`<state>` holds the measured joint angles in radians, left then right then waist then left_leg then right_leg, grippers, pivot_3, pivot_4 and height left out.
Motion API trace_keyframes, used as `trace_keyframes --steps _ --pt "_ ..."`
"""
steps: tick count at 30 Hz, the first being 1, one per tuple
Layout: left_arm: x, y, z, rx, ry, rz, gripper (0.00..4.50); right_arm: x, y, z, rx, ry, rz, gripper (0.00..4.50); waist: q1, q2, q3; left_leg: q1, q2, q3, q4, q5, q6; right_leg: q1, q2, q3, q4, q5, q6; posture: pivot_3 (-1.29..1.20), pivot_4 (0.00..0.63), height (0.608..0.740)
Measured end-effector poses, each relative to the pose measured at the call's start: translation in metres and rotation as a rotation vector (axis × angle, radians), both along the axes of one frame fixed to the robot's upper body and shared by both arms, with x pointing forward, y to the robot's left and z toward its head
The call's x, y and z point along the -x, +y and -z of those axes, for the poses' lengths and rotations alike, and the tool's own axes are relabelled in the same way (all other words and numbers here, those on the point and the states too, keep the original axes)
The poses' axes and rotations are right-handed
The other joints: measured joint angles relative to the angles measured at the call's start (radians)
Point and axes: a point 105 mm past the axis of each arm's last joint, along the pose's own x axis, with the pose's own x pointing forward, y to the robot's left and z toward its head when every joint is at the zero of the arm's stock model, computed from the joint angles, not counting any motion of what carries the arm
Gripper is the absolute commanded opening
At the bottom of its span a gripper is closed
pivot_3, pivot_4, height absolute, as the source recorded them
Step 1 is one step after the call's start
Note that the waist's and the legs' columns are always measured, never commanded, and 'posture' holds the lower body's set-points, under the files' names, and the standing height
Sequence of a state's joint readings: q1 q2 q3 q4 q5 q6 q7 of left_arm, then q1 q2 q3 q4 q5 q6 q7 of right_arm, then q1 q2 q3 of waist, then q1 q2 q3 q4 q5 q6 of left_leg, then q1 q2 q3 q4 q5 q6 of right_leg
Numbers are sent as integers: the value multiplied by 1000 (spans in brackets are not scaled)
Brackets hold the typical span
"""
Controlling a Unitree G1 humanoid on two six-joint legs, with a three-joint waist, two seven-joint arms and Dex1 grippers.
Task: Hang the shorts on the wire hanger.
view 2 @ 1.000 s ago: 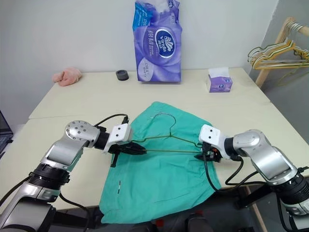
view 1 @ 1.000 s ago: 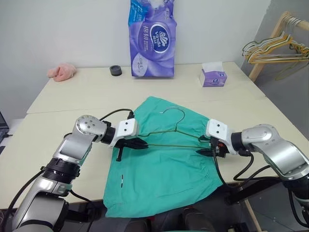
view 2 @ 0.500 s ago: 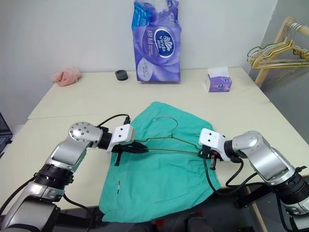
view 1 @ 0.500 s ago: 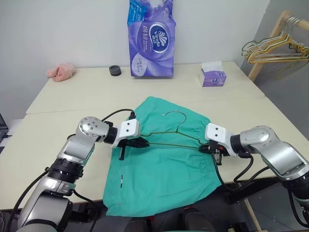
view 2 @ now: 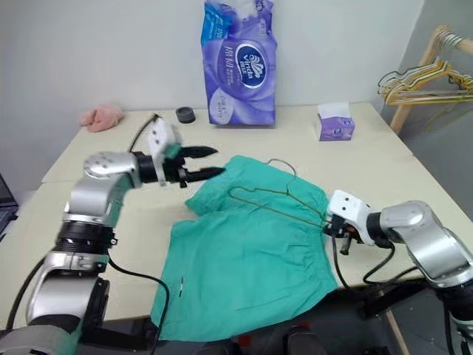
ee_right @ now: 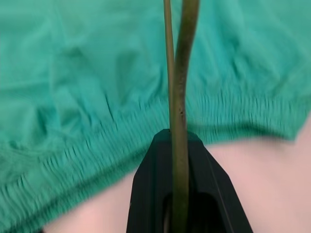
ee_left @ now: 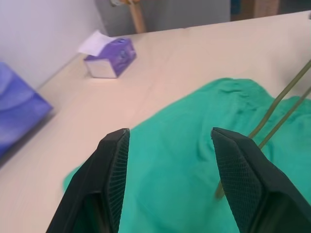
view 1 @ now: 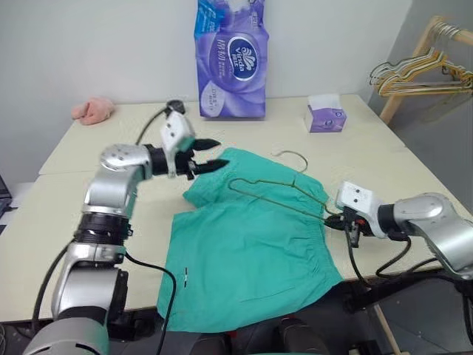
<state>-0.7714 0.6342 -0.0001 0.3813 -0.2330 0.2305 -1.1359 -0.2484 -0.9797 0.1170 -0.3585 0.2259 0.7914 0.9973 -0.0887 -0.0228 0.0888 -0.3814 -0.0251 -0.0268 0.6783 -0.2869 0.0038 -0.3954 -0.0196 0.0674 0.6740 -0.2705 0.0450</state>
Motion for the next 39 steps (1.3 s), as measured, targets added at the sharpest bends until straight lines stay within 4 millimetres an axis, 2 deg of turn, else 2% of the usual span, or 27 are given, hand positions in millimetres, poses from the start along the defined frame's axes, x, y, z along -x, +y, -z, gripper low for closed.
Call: trace_keyframes --steps 3,6,8,11,13,16,21,26,30,39 --pt "-3 19 18 -11 58 -63 2813 21 -25 13 -10 69 92 0 5 0 0 -1 0 -1 0 0 0 0 0 0 0 0 0 -125 49 740" --pt "0 21 28 -15 92 -57 2813 39 -37 16 -52 103 156 0 6 -1 0 -1 0 0 1 0 0 1 0 0 0 0 0 -128 54 740" --pt "14 19 39 -41 142 13 2813 54 -48 18 -147 136 270 0 6 -1 0 1 0 0 1 0 0 3 0 0 0 0 0 -132 58 740" --pt "41 6 55 -60 252 163 2813 69 -59 21 -232 175 390 0 5 -1 0 1 0 0 1 0 0 3 0 1 0 0 0 -140 61 740" --pt "59 -3 58 -77 301 261 2813 82 -63 24 -260 199 443 0 5 -1 0 3 0 0 1 0 0 4 0 1 0 -2 2 -148 63 740" --pt "70 -13 56 -85 321 341 2813 97 -67 31 -319 223 534 0 5 -1 0 6 0 0 1 0 0 7 0 1 0 -3 5 -154 64 740" --pt "73 -22 56 -78 335 379 2813 117 -69 36 -411 244 661 0 4 0 0 7 0 3 1 0 0 8 1 3 0 -4 6 -157 63 740" --pt "69 -28 46 -83 293 403 2813 133 -62 40 -463 271 711 0 2 0 0 7 1 3 1 0 0 7 1 3 -1 -4 6 -173 66 740" --pt "67 -29 49 -91 282 406 2813 145 -57 47 -468 318 736 0 0 0 -1 7 1 3 1 0 0 7 1 4 -1 -4 6 -172 66 740" --pt "63 -36 58 -177 180 423 2813 148 -50 54 -481 374 721 0 0 0 0 6 1 4 1 0 0 7 1 4 -3 -4 6 -160 61 740"
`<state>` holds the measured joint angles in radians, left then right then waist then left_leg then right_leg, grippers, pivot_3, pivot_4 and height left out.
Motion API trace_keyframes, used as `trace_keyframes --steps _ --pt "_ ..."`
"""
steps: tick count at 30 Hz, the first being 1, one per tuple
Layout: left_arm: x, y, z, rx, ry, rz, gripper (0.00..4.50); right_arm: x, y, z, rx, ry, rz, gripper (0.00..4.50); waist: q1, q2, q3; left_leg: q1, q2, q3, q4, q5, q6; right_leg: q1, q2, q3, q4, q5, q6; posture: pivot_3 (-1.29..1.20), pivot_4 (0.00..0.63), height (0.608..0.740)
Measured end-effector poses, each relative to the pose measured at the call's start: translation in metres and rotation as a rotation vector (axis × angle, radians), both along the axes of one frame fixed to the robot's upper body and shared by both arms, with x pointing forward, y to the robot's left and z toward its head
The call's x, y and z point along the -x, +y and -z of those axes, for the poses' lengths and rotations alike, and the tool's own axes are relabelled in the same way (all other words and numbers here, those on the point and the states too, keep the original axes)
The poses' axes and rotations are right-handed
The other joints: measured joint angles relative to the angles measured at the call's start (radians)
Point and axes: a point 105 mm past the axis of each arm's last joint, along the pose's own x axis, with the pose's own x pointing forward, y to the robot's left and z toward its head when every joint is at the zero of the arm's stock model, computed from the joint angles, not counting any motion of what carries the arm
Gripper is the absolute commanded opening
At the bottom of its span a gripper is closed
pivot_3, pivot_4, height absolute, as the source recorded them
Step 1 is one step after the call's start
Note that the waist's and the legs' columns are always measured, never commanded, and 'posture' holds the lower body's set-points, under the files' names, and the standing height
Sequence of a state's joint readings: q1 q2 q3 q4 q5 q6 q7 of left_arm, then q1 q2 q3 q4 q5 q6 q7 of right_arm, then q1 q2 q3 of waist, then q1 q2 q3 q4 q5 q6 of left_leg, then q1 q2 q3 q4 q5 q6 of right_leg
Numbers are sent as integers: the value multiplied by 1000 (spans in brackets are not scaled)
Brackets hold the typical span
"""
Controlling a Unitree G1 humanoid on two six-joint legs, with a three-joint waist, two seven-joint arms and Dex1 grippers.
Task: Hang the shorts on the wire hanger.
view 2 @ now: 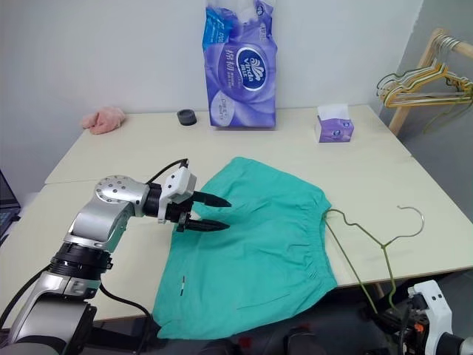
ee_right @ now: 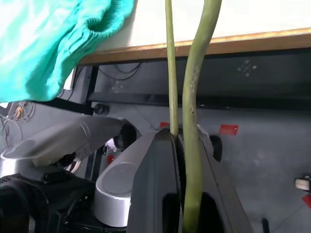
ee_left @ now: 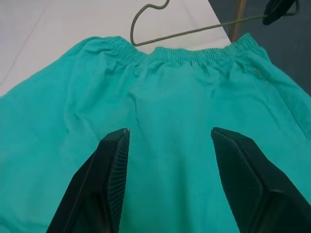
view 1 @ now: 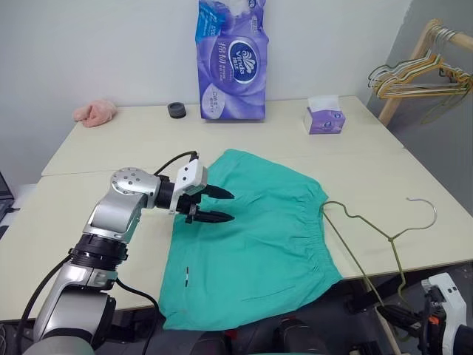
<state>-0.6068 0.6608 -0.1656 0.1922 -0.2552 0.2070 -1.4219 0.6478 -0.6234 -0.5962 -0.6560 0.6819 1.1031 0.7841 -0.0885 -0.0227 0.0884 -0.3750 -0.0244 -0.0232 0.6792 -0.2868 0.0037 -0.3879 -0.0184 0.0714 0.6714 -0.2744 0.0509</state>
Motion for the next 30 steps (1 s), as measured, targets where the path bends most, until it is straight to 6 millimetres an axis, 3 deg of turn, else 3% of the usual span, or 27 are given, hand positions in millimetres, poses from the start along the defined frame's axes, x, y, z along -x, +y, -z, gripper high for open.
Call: trace_keyframes --steps 7,17,23,30 --pt "-1 -6 -1 29 -13 5 2813 -3 -5 7 -13 36 8 0 1 0 0 -1 0 0 0 0 0 0 0 0 0 0 0 -149 62 740" --pt "-2 -9 -3 69 2 -9 2813 -8 0 0 -41 40 -65 0 0 0 0 0 0 0 0 0 0 0 0 0 -1 0 0 -160 60 740" --pt "-9 -9 -9 82 -14 -24 2813 -39 9 -7 -95 26 -142 0 -1 -1 0 -1 0 0 0 0 0 0 1 -1 -3 0 0 -150 58 740" --pt "-12 -9 -11 97 -22 -57 2813 -60 19 -2 -164 73 -178 0 4 0 0 -5 0 -2 -1 -1 1 -1 0 -2 -8 3 -1 -127 64 740"
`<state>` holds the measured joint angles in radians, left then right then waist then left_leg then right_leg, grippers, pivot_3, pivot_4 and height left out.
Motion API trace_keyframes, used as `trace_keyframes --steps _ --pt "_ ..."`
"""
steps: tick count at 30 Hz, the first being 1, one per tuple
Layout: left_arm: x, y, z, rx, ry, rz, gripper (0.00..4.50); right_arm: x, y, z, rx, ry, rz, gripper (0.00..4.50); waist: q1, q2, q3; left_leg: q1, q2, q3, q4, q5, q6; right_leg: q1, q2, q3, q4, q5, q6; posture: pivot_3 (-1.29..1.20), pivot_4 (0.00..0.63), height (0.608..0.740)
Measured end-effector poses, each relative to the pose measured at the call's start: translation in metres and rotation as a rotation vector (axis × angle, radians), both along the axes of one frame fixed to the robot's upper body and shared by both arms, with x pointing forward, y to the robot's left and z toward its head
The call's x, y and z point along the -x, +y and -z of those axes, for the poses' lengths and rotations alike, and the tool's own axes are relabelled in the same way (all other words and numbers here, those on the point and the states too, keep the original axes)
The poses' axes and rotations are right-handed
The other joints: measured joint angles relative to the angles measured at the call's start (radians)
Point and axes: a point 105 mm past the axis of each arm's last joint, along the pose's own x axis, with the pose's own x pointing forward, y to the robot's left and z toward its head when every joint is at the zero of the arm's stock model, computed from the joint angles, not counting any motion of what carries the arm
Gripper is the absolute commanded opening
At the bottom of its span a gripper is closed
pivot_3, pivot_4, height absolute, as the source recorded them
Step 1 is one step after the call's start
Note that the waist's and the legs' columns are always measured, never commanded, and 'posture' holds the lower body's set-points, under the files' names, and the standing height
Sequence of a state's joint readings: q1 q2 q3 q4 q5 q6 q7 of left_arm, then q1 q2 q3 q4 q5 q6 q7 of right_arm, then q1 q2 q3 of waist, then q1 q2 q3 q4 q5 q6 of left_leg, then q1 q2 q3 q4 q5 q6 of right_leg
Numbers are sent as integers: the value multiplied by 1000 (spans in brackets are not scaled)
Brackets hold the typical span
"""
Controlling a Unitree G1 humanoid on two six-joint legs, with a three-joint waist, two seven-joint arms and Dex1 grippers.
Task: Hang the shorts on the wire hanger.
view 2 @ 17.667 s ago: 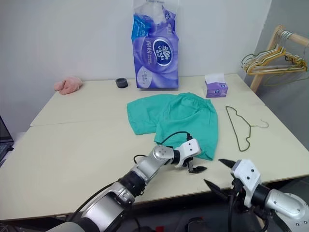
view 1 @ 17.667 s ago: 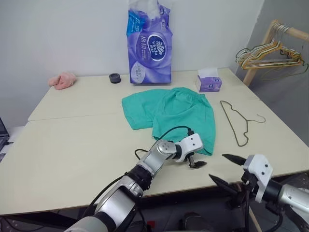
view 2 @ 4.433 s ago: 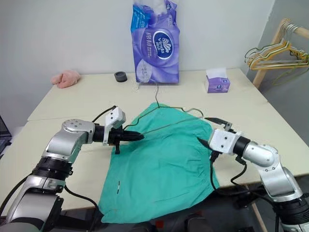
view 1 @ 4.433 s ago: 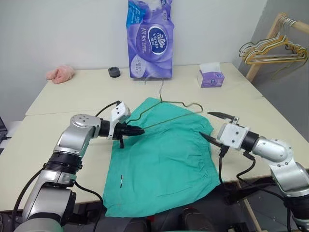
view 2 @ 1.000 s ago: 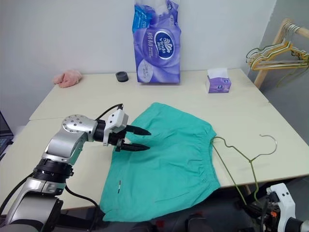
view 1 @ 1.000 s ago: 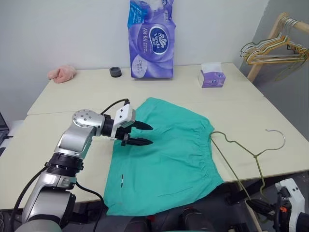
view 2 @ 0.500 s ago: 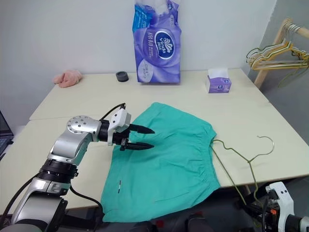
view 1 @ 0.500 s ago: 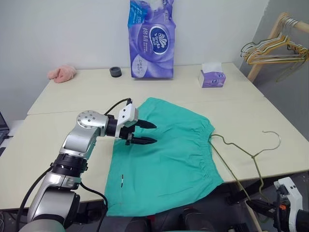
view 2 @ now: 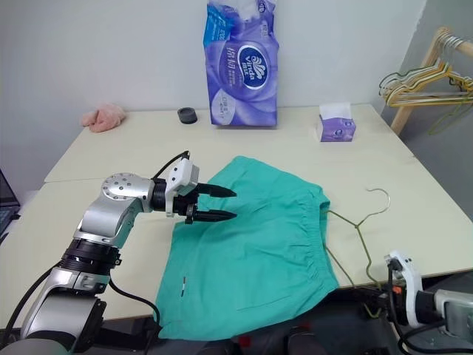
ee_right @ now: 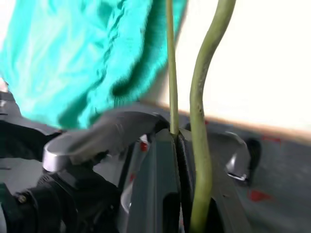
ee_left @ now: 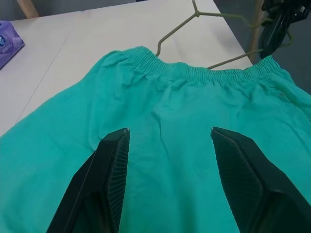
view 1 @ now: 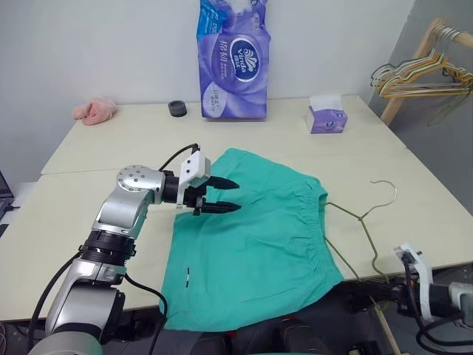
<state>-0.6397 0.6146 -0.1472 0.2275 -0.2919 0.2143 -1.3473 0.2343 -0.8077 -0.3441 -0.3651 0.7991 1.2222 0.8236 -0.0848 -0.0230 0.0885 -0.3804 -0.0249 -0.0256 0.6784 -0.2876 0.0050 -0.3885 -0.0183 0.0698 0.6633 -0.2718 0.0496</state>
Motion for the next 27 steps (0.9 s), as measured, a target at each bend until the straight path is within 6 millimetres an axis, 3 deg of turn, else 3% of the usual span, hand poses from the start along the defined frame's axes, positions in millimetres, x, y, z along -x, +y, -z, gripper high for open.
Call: trace_keyframes --steps 6,12,15,19,22,27 --pt "-1 1 -6 15 -14 -24 2813 -24 8 -3 -25 -43 8 0 1 0 0 0 0 0 0 0 0 0 0 0 0 1 0 -123 64 740" --pt "-10 0 -11 54 -22 -89 2813 -47 5 -35 57 -220 -50 0 2 1 0 0 0 -1 1 0 0 0 0 0 1 1 1 -130 63 740" --pt "-22 3 -17 82 -21 -153 3343 -48 5 -42 122 -277 -104 0 5 0 0 -1 0 -1 1 0 0 0 0 -1 0 1 1 -134 62 740" --pt "-39 1 -44 198 -47 -224 4479 -53 18 -48 240 -395 -235 0 2 0 1 -1 0 0 1 0 0 -1 0 -1 0 1 3 -138 60 740" --pt "-44 2 -58 227 -60 -230 4493 -60 23 -53 344 -490 -337 0 -5 0 0 0 0 0 1 0 0 -1 0 -1 0 1 4 -138 60 740" --pt "-34 9 -55 145 -39 -139 4493 -65 33 -55 430 -591 -478 0 -6 0 0 0 0 0 0 0 0 -1 0 0 0 2 2 -141 51 740"
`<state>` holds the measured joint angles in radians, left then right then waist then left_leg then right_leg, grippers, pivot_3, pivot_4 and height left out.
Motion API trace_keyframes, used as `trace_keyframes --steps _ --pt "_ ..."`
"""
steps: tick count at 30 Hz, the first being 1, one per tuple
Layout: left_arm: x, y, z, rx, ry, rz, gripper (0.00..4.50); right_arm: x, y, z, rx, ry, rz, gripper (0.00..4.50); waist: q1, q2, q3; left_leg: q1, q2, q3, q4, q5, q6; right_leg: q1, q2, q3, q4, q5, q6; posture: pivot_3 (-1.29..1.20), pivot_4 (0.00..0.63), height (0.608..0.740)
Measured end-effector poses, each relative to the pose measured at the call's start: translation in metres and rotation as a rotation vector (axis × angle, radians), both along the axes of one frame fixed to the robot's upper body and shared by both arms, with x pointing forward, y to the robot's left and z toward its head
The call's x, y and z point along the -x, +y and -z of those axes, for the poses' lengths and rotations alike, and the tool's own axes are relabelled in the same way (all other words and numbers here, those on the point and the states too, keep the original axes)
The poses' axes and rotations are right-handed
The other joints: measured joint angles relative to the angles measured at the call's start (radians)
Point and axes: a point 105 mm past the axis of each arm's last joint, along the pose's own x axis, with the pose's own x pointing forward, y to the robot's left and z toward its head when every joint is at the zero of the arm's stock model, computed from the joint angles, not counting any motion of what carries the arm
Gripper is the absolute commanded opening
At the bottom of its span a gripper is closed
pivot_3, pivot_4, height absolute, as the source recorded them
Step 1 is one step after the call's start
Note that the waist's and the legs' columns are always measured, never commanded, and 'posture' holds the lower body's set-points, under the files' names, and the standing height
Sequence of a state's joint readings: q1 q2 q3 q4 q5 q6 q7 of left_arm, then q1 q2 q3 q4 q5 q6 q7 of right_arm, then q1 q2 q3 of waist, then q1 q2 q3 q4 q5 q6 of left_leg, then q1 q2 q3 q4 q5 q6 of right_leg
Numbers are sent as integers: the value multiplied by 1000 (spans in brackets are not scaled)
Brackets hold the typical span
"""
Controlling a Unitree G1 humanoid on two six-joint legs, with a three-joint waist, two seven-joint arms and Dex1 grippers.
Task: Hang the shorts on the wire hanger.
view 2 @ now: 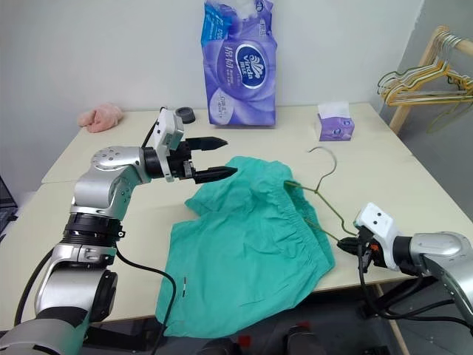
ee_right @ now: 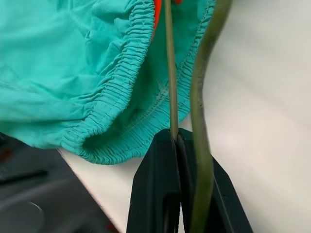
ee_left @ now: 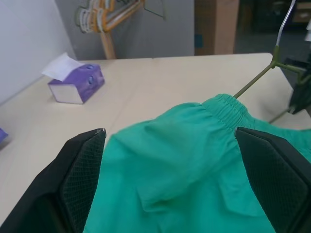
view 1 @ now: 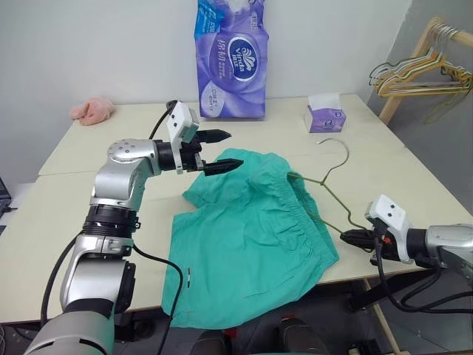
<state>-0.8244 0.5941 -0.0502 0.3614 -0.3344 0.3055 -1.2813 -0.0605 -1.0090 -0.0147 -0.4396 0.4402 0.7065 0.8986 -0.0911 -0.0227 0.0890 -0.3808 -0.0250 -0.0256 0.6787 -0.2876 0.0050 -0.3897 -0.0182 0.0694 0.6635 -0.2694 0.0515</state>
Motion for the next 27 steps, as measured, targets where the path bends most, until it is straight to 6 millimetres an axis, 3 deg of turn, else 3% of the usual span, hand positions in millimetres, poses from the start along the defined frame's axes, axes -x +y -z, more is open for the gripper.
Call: trace_keyframes --steps 5,12,19,24,27 --pt "14 -1 10 -151 -39 146 4493 -2 8 -5 77 -67 -113 0 5 0 0 0 0 0 0 0 0 0 -1 0 -1 1 -2 -140 50 740" --pt "10 -9 4 -174 -92 194 4493 4 23 -11 109 -88 -209 0 7 0 0 -1 0 0 1 0 0 0 -1 0 0 1 -2 -143 48 740" --pt "7 -11 6 -184 -105 206 4493 14 14 11 57 129 -61 0 7 0 0 -1 0 -1 1 0 0 0 -1 0 0 1 -2 -157 47 740" --pt "7 -13 7 -184 -116 211 4493 10 4 22 50 191 58 0 3 0 0 -1 0 0 1 0 0 0 -1 0 0 1 -2 -157 47 740" --pt "7 -13 7 -184 -120 208 4493 -1 6 18 26 165 103 0 0 0 0 0 0 0 1 0 0 0 -1 0 1 1 -2 -157 47 740"
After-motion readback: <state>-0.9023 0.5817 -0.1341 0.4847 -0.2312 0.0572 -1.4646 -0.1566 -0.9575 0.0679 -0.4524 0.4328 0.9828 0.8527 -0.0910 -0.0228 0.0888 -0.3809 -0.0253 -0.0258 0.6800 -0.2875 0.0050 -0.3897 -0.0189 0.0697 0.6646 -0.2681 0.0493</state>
